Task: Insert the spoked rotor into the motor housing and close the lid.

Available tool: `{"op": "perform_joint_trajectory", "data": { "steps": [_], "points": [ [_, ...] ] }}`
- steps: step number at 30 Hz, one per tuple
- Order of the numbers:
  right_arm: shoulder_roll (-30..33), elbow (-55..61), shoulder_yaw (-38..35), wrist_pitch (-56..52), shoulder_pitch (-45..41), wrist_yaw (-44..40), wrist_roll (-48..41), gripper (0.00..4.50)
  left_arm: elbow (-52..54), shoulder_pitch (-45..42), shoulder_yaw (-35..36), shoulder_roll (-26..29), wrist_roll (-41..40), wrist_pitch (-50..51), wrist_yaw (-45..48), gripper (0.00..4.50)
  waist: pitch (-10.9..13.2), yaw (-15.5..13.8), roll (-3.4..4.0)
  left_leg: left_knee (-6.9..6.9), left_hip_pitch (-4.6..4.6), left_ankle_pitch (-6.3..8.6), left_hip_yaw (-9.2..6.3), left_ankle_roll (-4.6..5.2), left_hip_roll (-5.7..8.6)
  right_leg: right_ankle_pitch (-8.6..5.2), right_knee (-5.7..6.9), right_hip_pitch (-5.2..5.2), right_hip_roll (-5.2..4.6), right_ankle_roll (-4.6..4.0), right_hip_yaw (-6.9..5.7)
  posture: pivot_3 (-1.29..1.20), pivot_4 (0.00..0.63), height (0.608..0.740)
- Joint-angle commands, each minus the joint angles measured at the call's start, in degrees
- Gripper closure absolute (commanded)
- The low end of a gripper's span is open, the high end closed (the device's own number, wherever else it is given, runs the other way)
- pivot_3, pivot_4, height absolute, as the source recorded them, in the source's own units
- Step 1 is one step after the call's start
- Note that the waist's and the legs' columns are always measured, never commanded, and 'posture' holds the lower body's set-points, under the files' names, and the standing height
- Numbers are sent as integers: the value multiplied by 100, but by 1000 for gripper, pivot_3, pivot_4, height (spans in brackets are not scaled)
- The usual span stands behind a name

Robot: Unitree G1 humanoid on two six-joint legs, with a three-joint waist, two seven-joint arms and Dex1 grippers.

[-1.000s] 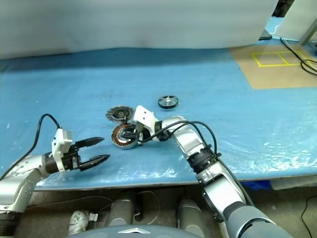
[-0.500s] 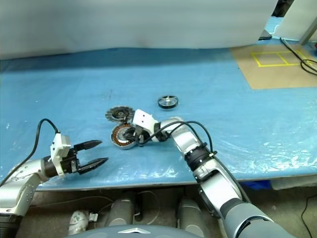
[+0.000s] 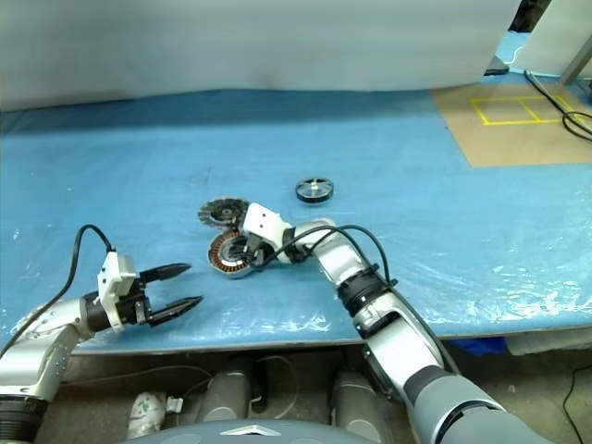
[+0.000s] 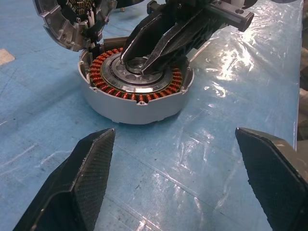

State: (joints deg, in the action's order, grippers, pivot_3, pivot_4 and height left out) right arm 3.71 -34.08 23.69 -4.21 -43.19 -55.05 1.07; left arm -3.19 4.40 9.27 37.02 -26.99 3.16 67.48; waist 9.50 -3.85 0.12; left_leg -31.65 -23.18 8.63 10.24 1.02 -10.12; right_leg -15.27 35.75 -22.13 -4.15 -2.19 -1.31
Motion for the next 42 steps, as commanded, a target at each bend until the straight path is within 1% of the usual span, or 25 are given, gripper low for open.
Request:
{"op": "perform_joint_trajectory", "data": {
  "steps": [1, 13, 24, 34, 42],
  "points": [
    [-56, -135, -148, 82, -159, 105, 8, 3939, -20, -56, 4, -17, 18, -143, 66, 261, 0, 0, 0, 0, 0, 0, 0, 0, 0, 0, 1, 0, 0, 0, 0, 0, 150, 740],
    [-19, 3, -171, 129, -101, 66, 6, 3939, -171, -173, -62, -70, 86, -212, 152, 261, 0, -5, 0, -1, -2, 0, 0, 0, -1, 0, 0, -1, 0, 0, -1, 0, 150, 740],
    [44, 470, -312, 27, -121, -201, -211, 3939, -256, -201, -78, -98, 117, -236, 189, 261, 0, -3, 0, -1, -3, 0, 1, 0, -2, 0, -2, -2, 0, 0, -1, 0, 150, 740],
    [-80, 468, -150, 39, -31, -185, -90, 3939, -235, -184, -83, -106, 128, -226, 155, 261, 0, -1, 0, 0, -3, 0, 3, 0, -3, 0, -1, -4, 0, -1, -1, 0, 150, 740],
    [-157, 182, -66, 194, -47, -90, 55, 3939, -132, -158, -115, -118, 135, -179, 101, 261, 0, -1, 0, 0, -3, 0, 3, 0, -4, 0, -1, -4, 0, -1, -1, 0, 150, 740]
  ]
}}
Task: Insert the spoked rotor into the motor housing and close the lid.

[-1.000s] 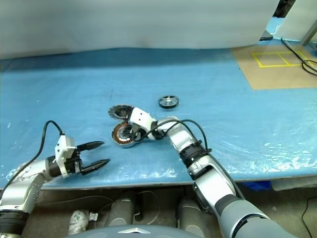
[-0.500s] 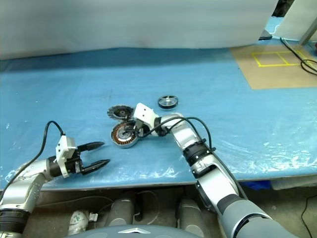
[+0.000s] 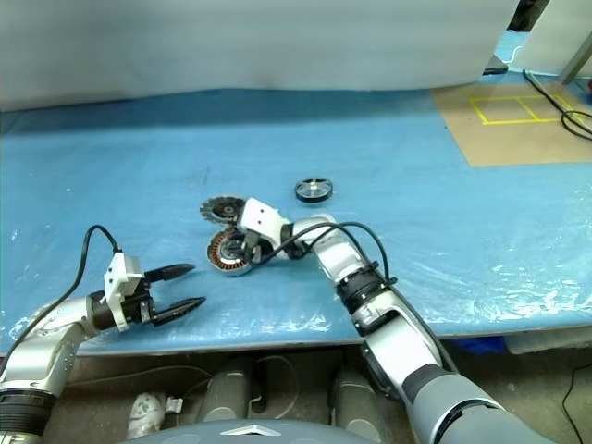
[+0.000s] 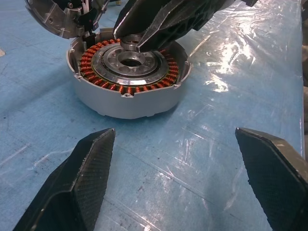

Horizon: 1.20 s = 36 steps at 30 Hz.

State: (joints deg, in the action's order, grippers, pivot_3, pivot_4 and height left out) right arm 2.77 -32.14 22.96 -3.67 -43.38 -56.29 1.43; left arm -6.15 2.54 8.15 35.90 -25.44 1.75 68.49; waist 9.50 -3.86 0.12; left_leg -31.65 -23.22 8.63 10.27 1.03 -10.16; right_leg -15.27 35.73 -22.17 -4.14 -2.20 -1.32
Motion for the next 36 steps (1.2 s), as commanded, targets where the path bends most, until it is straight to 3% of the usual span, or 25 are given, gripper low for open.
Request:
{"op": "perform_joint_trajectory", "data": {
  "steps": [1, 23, 29, 36],
  "points": [
    [-68, -65, 0, 163, -45, 60, 38, 3939, 170, 30, -6, -3, -17, -38, -4, 261, 0, 0, 0, 0, 0, 0, 0, 0, 0, 0, 0, 0, 0, 0, 0, 0, 150, 740],
    [-57, -304, 4, 391, -52, 172, 194, 3939, 350, 18, -96, 21, -18, 73, -114, 261, 0, 0, 0, 0, 0, 0, 1, 0, 0, 0, 0, 0, 0, 0, 0, 0, 150, 740],
    [-115, -228, -82, 105, -59, 180, 106, 1867, 372, 11, -104, 24, -24, 103, -129, 261, 0, 1, 0, 0, 0, 0, 1, 0, 0, 0, 0, 0, 0, 0, 0, 0, 150, 740],
    [-32, 156, -295, -72, -55, 109, -105, 1867, 395, 1, -101, 25, -23, 149, -144, 261, 0, 0, 0, 0, 0, 0, 1, 0, 0, 0, 0, 0, 0, 0, 0, 0, 150, 740]
  ]
}}
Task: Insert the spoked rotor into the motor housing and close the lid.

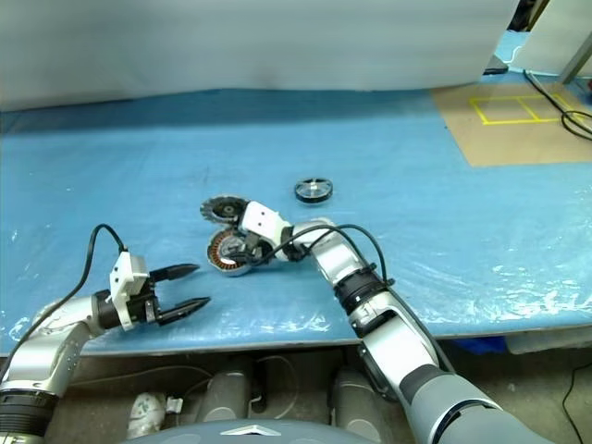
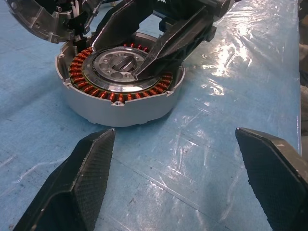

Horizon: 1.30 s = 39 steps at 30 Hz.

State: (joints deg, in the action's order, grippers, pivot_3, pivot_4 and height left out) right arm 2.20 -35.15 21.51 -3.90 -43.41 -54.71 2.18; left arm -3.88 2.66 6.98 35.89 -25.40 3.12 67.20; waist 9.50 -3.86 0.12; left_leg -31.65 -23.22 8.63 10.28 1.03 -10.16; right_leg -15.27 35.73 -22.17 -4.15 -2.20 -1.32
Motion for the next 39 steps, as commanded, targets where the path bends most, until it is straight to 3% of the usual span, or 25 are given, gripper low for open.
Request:
{"op": "perform_joint_trajectory", "data": {
  "steps": [1, 4, 7, 13, 22, 39],
  "points": [
    [66, 645, -187, -119, -22, -121, -261, 1867, 175, -9, 16, 25, -29, 20, -19, 261, 0, -1, 0, 0, 0, 0, 0, 0, 0, 0, 0, 0, 0, 0, 0, 0, 150, 740],
    [158, 1230, -284, -385, 83, -238, -486, 1867, 208, 10, 19, 28, -38, 41, -27, 261, 0, -3, 0, 0, 0, 0, 0, 0, 0, 0, 0, 0, 0, 0, 0, 0, 150, 740],
    [181, 1471, -286, -633, 145, -254, -590, 2454, 203, 2, 22, 37, -36, 57, -21, 261, 0, 2, 0, 1, 0, 0, 0, 0, -1, 0, -1, 0, 1, 0, 0, 0, 150, 740],
    [35, 1090, -67, -480, 217, -148, -420, 4461, 212, -53, 14, 56, -29, 100, -16, 261, 0, 0, 0, 2, 0, 0, 0, 0, 0, 0, -1, 0, 0, 0, 1, 0, 150, 740],
    [-209, 213, -116, -147, -172, 226, -222, 4485, 307, 5, 20, 57, -28, 140, -40, 261, 0, 1, 0, 4, -1, 0, 2, -1, 1, 0, -2, -4, 0, 0, 2, 0, 150, 740],
    [91, -306, 642, 866, 18, 149, 675, 4485, 189, -120, 51, 12, 11, 35, -62, 261, 0, 3, 0, 4, 15, 0, 3, -1, 0, 0, 2, 7, 0, 0, 2, 0, 150, 740]
  ]
}}
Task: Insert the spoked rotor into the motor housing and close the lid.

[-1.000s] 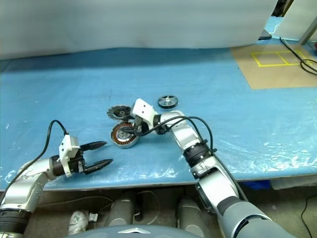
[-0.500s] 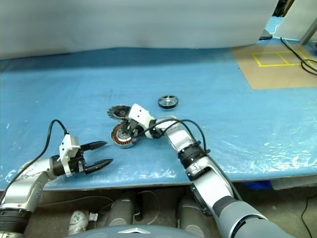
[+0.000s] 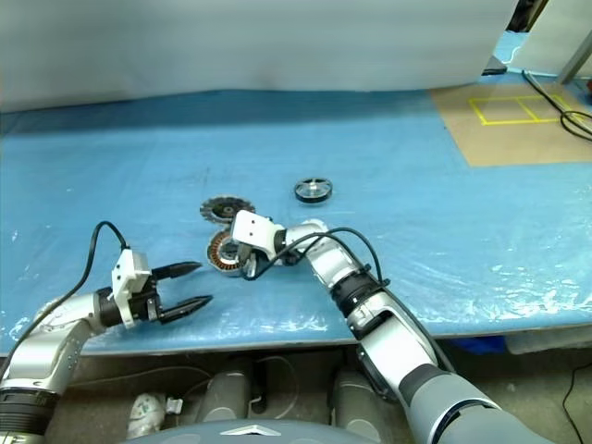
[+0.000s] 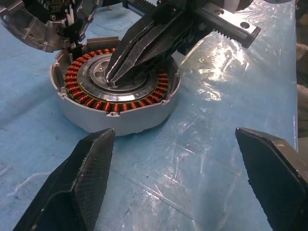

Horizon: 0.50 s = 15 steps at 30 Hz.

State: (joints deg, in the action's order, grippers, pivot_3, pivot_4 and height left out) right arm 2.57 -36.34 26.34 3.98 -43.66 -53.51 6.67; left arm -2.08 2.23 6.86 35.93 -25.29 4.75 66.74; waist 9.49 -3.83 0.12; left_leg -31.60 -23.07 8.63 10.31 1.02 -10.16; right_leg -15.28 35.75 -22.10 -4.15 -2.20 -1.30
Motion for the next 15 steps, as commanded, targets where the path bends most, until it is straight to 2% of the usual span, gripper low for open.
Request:
{"op": "perform_joint_trajectory", "data": {
  "steps": [1, 9, 15],
  "points": [
    [37, -200, 120, 73, 51, 48, 197, 4485, -52, -112, 83, 13, 13, -167, -15, 261, 0, 0, 0, 0, 2, 0, 0, 0, 0, 0, 0, 1, 0, 0, 0, 0, 150, 740],
    [-135, 541, -722, -831, -117, -346, -893, 4485, -206, -184, 128, 41, 11, -263, 3, 261, 0, -4, 0, -3, -15, 0, 0, 1, 0, 0, -1, -8, 0, 0, 0, 0, 150, 740],
    [-86, 372, -662, -747, -182, -207, -670, 4485, -239, -220, 101, 32, 11, -282, 16, 261, 0, 0, 0, -2, -15, 0, 0, 1, -2, 0, -1, -10, 1, -1, -2, 0, 150, 740]
  ]
}}
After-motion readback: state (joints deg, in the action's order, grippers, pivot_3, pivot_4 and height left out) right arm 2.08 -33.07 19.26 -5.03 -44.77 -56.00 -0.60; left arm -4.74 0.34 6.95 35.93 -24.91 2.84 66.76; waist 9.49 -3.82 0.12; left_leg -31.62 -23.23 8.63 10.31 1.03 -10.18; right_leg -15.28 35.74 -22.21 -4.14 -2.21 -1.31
